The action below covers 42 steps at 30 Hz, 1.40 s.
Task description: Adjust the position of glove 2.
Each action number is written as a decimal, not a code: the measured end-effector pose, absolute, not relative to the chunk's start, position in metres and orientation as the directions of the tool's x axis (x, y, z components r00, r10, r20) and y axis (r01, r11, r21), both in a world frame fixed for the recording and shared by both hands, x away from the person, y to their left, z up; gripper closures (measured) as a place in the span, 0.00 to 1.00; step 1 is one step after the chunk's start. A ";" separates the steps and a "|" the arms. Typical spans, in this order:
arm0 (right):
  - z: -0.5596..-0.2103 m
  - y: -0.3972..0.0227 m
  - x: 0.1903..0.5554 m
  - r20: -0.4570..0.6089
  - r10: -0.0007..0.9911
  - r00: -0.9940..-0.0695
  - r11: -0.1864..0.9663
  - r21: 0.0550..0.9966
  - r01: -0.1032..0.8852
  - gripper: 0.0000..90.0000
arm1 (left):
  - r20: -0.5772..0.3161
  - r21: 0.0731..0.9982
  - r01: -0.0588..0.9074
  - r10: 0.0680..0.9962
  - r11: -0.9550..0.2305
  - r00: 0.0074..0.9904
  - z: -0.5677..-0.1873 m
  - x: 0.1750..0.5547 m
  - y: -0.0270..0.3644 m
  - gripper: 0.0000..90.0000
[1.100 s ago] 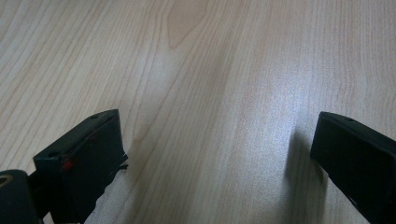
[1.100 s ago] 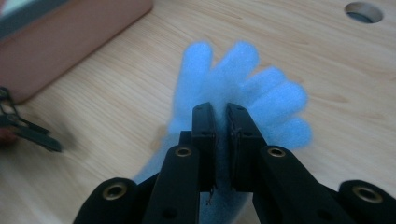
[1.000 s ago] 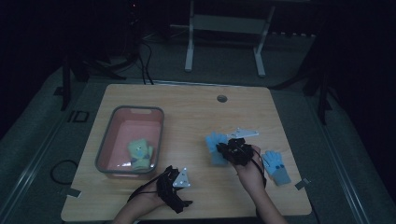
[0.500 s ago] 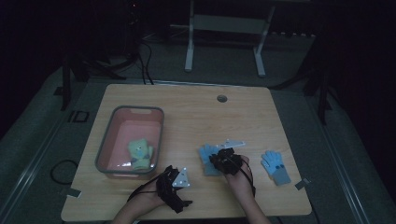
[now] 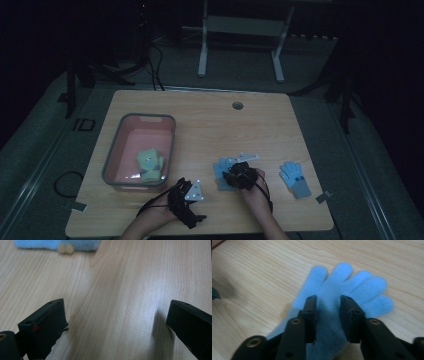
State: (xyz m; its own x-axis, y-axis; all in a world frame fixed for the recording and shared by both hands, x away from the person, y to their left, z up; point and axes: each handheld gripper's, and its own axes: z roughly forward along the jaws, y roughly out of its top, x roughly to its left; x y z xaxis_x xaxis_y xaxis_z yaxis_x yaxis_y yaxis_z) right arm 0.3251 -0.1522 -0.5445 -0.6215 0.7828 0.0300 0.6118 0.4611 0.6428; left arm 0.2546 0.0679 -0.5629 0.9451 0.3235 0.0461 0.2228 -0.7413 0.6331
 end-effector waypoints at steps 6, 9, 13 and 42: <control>-0.527 -0.160 0.325 -0.010 0.745 -0.667 0.505 0.663 0.553 0.72 | 0.047 0.636 0.221 0.323 -0.739 0.945 -0.562 0.255 0.068 0.03; -0.516 -0.168 0.325 -0.028 0.730 -0.683 0.518 0.674 0.527 0.67 | 0.046 0.633 0.222 0.322 -0.741 0.945 -0.563 0.255 0.068 0.03; -0.506 -0.180 0.325 -0.030 0.724 -0.689 0.518 0.684 0.515 0.64 | 0.047 0.636 0.220 0.321 -0.740 0.946 -0.562 0.255 0.068 0.03; -0.499 -0.334 0.325 -0.033 0.812 -0.583 0.464 0.642 0.610 0.63 | 0.042 0.646 0.223 0.326 -0.730 0.945 -0.561 0.255 0.070 0.03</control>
State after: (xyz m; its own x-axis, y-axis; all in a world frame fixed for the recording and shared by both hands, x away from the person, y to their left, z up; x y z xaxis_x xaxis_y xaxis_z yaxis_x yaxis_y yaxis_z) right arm 0.3248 -0.3341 -0.4995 -0.5829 0.8119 -0.0332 0.6101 0.4643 0.6420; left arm 0.2552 0.0702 -0.5605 0.9445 0.3258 0.0415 0.2233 -0.7297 0.6463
